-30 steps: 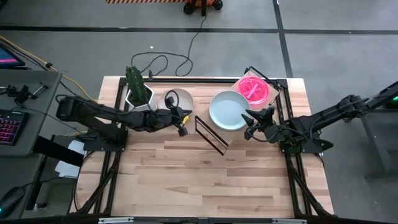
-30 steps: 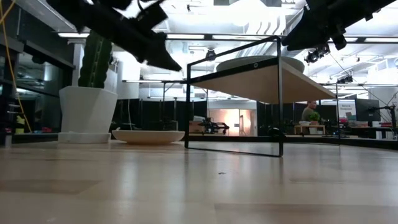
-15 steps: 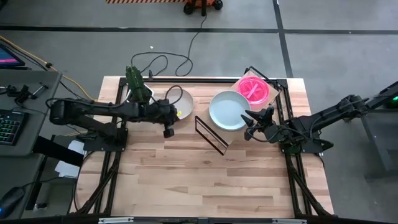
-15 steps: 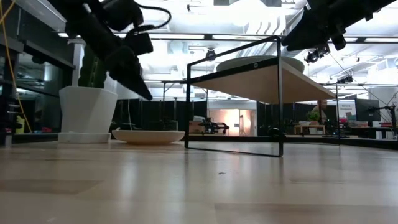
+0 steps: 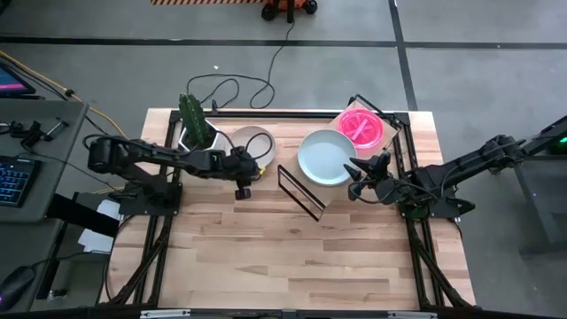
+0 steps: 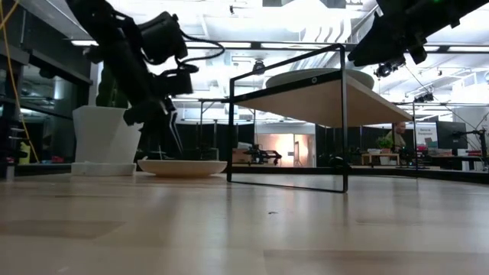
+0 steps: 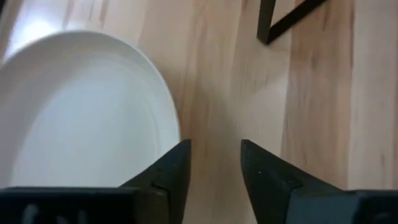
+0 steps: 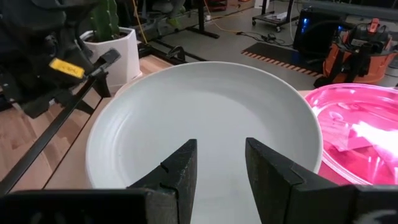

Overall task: Place and stack plates onto a shelf
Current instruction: Stack the white plate on top of the blue plate on the shelf

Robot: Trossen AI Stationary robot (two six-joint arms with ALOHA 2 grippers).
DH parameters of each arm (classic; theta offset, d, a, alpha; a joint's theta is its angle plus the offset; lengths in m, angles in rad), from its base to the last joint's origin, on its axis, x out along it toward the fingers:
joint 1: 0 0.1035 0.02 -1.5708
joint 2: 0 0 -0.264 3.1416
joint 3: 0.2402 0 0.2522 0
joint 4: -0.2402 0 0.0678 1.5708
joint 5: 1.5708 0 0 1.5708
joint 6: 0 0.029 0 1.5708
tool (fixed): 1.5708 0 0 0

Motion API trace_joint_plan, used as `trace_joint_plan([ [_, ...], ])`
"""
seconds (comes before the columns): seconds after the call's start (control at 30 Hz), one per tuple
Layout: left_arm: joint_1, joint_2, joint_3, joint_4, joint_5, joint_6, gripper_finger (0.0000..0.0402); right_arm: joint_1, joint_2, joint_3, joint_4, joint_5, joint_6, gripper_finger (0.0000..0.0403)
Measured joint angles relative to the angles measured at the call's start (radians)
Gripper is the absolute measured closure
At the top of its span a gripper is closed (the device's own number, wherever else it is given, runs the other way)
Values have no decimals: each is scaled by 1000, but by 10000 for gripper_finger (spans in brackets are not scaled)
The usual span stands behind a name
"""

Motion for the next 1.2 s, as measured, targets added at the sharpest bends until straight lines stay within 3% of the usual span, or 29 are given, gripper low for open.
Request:
trace_joint_plan([
  [0.3,0,54,0,20,-133,25,239,0,0,0,6,6,3,284],
  [0.7,12,114,0,13,-143,-11,238,0,0,0,7,6,3,284],
  [0.9,15,132,0,20,-200,-34,240,0,0,0,8,7,2,284],
  [1.07,15,131,0,24,-202,-38,275,0,0,0,8,7,2,284],
  [1.2,7,131,0,20,-189,-62,344,0,0,0,8,7,2,284],
])
